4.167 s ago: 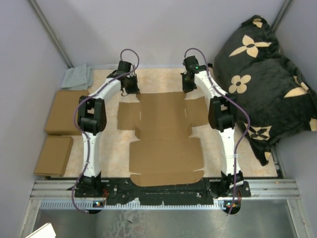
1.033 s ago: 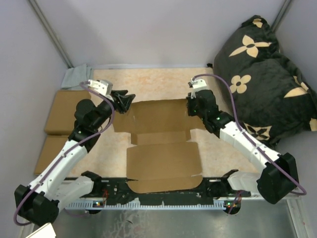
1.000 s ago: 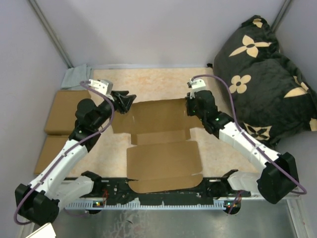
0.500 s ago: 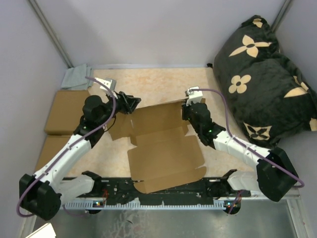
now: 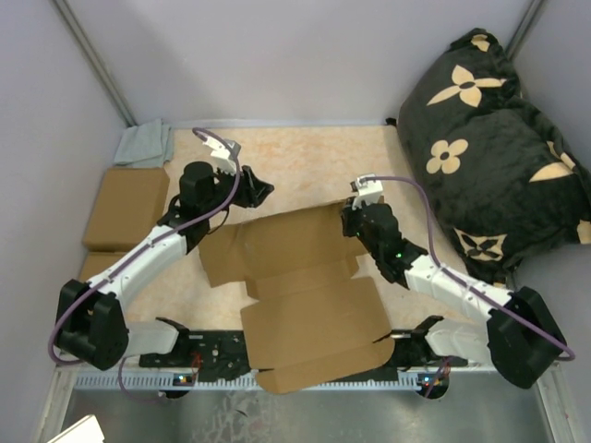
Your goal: Fold the paper box
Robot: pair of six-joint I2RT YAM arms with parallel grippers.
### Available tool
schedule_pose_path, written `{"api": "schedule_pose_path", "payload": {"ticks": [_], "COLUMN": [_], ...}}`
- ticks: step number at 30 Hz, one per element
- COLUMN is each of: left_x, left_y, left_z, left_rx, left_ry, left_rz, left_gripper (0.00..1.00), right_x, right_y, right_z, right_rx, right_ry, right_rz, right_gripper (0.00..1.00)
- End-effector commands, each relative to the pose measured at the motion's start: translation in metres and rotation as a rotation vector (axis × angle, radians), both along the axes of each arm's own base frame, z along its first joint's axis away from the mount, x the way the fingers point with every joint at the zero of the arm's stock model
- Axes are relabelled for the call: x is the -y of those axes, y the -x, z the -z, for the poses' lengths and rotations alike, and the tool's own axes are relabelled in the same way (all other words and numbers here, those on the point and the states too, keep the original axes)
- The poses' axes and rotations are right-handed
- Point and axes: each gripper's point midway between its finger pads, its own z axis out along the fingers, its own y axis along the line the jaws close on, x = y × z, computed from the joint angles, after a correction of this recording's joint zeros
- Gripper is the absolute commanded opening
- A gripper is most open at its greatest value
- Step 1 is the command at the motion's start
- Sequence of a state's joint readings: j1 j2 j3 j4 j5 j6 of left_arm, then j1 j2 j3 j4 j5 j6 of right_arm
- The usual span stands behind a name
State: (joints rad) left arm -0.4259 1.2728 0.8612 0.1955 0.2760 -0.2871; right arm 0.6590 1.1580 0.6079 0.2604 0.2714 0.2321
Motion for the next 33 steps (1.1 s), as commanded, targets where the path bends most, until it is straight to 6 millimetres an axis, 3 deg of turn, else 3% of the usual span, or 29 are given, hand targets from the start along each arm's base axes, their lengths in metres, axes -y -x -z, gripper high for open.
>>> {"api": "schedule_pose_path", "payload": {"ticks": [1, 12, 17, 23, 30, 33], "left_x": [0.009, 0.005, 0.004, 0.015, 0.025, 0.014], "left_y": [-0.008, 0.005, 0.007, 0.013, 0.022, 0.011], "left_z": [-0.025, -0.067, -0.087, -0.063, -0.031, -0.02], "left_rx": [0.069, 0.223, 0.292, 0.212, 0.144, 0.127], "left_ry": [-0.028, -0.052, -0.054, -0.041, -0.091, -0.175], "left_rz": [0.043, 0.086, 0.091, 0.145, 0.189, 0.105], "left_gripper": [0.54, 0.55, 0.55, 0.53, 0.53, 0.53], "right_x": [0.001, 0.024, 0.028, 0.005, -0.002, 0.0], "right_y": [0.008, 0.007, 0.0, -0.017, -0.016, -0.011], "right_z": [-0.031, -0.1, -0.114, -0.084, -0.059, -0.057], "right_rx": [0.104, 0.493, 0.606, 0.513, 0.41, 0.391], "right_ry": [-0.08, -0.269, -0.317, -0.264, -0.218, -0.204], "right_rz": [-0.013, 0.079, 0.12, 0.075, 0.038, 0.027], "right_gripper": [0.0, 0.0, 0.02, 0.11, 0.13, 0.13]}}
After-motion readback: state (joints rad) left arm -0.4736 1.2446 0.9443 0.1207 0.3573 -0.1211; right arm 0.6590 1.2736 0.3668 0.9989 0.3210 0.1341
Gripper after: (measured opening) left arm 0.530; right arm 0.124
